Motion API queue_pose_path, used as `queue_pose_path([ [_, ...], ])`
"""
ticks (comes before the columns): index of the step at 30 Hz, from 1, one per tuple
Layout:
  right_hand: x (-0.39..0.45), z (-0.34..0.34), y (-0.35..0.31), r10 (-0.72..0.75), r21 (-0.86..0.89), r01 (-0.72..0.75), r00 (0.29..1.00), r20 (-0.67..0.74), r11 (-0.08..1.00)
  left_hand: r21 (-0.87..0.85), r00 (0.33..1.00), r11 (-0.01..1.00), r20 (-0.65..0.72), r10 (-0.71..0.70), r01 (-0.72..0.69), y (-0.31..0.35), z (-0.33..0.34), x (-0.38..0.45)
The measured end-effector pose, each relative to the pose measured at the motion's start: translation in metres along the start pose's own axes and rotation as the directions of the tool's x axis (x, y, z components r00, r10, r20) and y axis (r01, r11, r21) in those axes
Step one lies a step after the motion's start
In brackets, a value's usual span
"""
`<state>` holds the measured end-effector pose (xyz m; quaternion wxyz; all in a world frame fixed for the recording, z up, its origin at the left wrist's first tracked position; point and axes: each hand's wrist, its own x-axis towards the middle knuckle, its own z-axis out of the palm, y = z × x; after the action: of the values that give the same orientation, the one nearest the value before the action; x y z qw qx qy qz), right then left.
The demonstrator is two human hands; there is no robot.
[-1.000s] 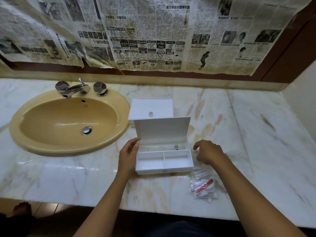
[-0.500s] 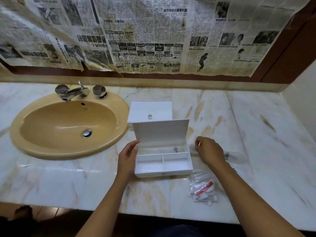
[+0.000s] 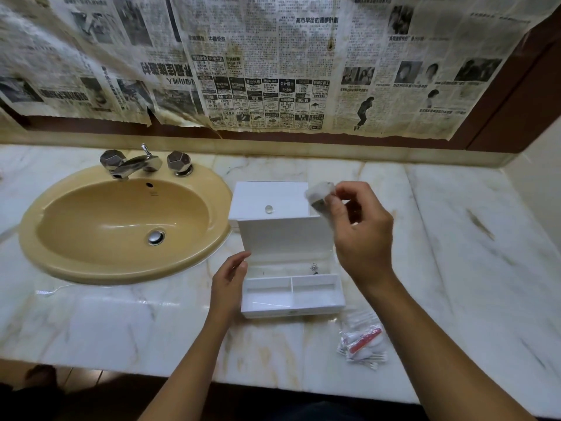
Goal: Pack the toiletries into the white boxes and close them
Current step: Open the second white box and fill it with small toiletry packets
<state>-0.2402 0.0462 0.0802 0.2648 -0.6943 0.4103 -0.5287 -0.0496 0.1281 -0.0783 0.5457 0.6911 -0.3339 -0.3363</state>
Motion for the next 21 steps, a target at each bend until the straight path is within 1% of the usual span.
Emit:
queue_pose_path([
  [2,-0.006,0.011,-0.011,-0.033,0.118,0.027,0.998,0.050,0.993,-0.005,1.000,1.000,0.003,0.005,-0.005,-0.001,0.000,0.000],
  [3,-0.009,0.019,-0.013,-0.041,0.150,0.029,0.996,0.079,0.988,-0.007,1.000,1.000,0.003,0.009,-0.009,-0.002,-0.001,0.001],
  [5,-0.016,0.035,-0.006,-0.040,0.143,0.020,0.989,0.146,0.990,-0.014,1.000,1.000,0.010,0.014,-0.014,-0.003,-0.002,0.001],
  [6,-0.020,0.043,0.002,-0.028,0.107,0.008,0.982,0.188,0.994,-0.018,1.000,1.000,0.014,0.014,-0.014,-0.003,-0.002,0.001],
  [8,-0.029,0.059,0.021,0.006,-0.021,0.000,0.960,0.281,1.000,-0.014,1.000,1.000,0.020,0.013,-0.012,-0.003,-0.002,0.001],
  [10,-0.039,0.071,0.041,0.047,-0.174,0.019,0.929,0.367,0.985,-0.016,1.000,1.000,0.017,0.007,-0.007,-0.004,-0.003,0.001],
  [12,-0.050,0.079,0.056,0.099,-0.270,0.025,0.895,0.435,0.963,-0.033,1.000,0.999,0.015,-0.009,0.010,-0.004,-0.003,0.002],
  [15,-0.063,0.088,0.072,0.168,-0.364,0.032,0.847,0.504,0.931,-0.012,1.000,1.000,0.020,-0.008,0.008,-0.005,-0.003,0.003],
  [19,-0.072,0.093,0.077,0.202,-0.423,0.070,0.800,0.565,0.903,0.001,1.000,1.000,0.028,0.004,-0.004,-0.005,-0.004,0.003],
  [21,-0.071,0.091,0.077,0.212,-0.462,0.116,0.772,0.599,0.879,-0.001,0.999,1.000,0.032,0.005,-0.005,-0.004,-0.005,0.003],
])
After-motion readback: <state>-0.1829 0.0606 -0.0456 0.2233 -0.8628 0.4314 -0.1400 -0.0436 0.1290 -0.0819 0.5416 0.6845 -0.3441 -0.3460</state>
